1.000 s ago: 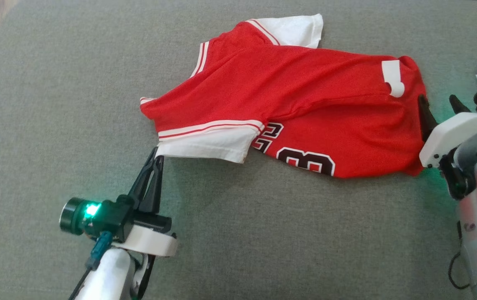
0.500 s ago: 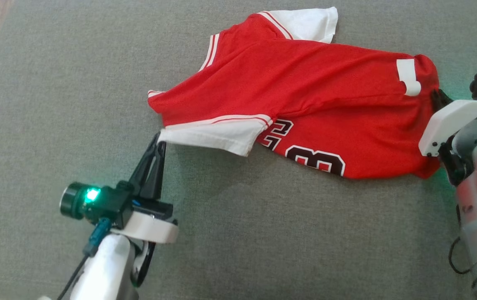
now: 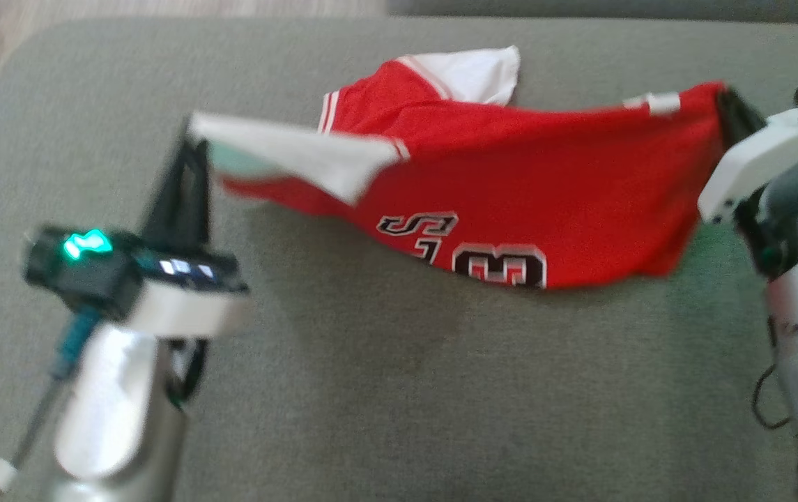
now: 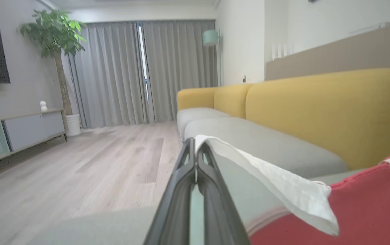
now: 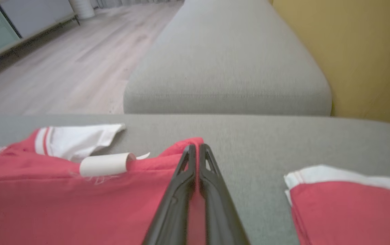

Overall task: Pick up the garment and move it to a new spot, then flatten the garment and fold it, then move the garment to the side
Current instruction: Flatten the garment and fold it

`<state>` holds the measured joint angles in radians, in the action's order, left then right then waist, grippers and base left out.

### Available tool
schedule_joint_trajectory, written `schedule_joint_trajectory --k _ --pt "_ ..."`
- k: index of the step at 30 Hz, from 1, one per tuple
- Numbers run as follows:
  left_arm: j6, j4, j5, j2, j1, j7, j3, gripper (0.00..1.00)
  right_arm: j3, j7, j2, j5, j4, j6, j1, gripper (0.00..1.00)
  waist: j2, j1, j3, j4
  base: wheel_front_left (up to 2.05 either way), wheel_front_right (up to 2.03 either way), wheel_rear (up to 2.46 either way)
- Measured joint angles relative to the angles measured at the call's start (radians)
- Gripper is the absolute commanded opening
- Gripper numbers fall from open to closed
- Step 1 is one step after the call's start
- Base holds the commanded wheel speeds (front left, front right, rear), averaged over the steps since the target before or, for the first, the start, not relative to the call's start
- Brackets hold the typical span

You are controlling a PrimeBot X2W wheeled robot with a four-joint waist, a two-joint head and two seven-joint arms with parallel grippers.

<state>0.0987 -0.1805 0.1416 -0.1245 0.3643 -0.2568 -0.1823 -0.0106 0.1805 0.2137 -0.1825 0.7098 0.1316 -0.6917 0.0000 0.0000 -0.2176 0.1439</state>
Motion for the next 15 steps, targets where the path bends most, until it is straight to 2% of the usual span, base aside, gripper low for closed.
schedule_joint_trajectory --k 7,11,15 --pt "0.017 0.059 0.026 -0.077 0.129 -0.001 0.027 0.00 0.074 0.112 0.094 -0.184 -0.306 0.000 0.012 0.00 0.0000 -0.0001 0.081 -0.049 0.00 0.00 0.00" --pt "0.025 0.096 0.046 -0.107 0.170 0.012 0.023 0.00 0.063 0.184 0.118 -0.302 -0.486 0.000 0.063 0.00 0.0000 -0.0001 0.134 -0.072 0.00 0.00 0.00" --pt "0.026 0.132 0.060 -0.138 0.240 0.052 0.016 0.00 0.032 0.252 0.140 -0.358 -0.610 0.000 0.097 0.00 0.0000 -0.0002 0.182 -0.092 0.00 0.00 0.00"
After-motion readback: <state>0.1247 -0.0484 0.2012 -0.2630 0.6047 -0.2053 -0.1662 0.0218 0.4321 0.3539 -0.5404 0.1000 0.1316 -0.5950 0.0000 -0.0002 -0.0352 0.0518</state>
